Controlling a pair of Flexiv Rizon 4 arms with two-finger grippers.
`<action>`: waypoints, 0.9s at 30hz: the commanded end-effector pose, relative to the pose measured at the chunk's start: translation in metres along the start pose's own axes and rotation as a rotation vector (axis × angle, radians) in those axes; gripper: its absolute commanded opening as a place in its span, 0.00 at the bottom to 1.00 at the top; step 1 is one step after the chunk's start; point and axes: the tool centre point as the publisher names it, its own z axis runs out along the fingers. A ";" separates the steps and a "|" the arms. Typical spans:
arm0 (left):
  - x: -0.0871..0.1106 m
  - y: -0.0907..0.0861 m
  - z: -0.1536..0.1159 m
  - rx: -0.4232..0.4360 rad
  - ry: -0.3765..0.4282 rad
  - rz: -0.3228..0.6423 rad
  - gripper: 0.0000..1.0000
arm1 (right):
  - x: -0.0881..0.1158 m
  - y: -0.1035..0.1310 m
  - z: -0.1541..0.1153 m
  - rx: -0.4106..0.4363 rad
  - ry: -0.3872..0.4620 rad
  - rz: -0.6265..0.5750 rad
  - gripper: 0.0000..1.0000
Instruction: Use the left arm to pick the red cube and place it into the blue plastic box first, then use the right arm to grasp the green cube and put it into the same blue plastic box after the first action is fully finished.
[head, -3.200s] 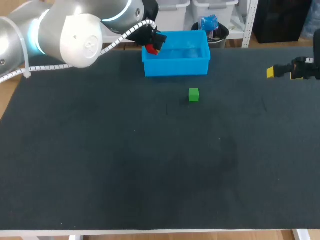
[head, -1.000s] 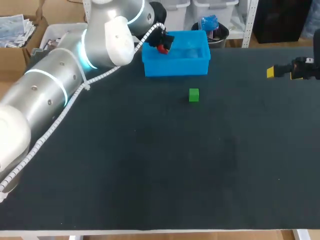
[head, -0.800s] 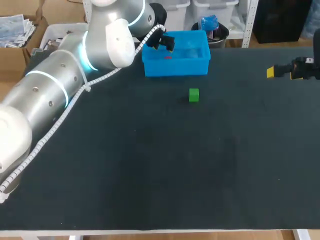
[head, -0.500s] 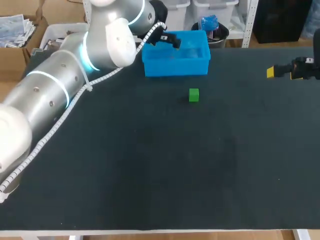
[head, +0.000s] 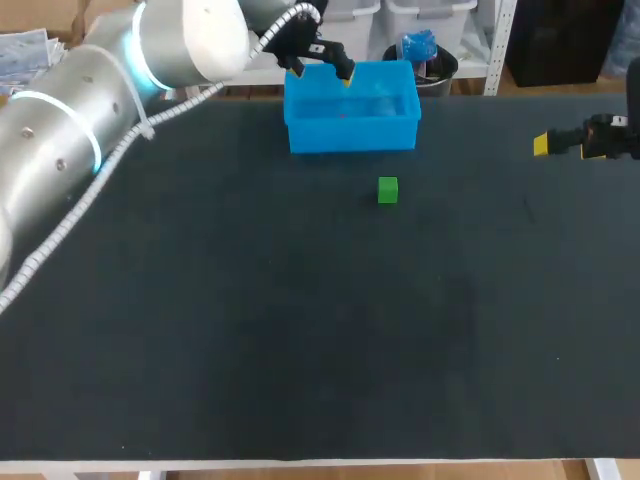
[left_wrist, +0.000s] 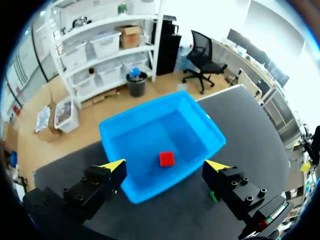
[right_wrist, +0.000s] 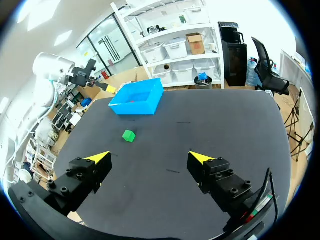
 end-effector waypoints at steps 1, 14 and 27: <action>0.073 -0.009 -0.070 -0.011 -0.165 0.008 1.00 | 0.000 0.000 0.000 0.002 0.000 0.000 1.00; 0.167 -0.024 -0.109 0.007 -0.280 -0.011 1.00 | 0.000 0.000 0.000 0.002 0.000 0.000 1.00; 0.214 -0.013 -0.124 0.011 -0.318 -0.040 1.00 | 0.000 0.000 0.000 0.002 0.000 0.000 1.00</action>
